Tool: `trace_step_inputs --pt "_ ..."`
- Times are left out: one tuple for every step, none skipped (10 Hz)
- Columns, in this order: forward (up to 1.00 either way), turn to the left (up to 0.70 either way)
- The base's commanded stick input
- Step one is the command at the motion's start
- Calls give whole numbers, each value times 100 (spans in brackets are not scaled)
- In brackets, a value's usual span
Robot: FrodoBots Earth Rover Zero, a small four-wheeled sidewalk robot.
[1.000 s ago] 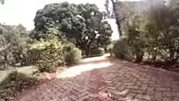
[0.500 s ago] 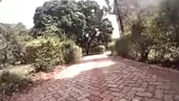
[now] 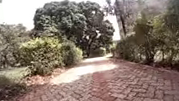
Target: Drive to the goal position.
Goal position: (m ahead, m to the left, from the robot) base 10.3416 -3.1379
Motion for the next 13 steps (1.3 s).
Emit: trace_step_inputs --pt "70 0" --pt "70 0" --pt "70 0" --pt "70 0" --pt "70 0" --pt "70 0" --pt "70 0" --pt "70 0" --pt "70 0" --pt "70 0" --pt "70 0" --pt "70 0" --pt "70 0"
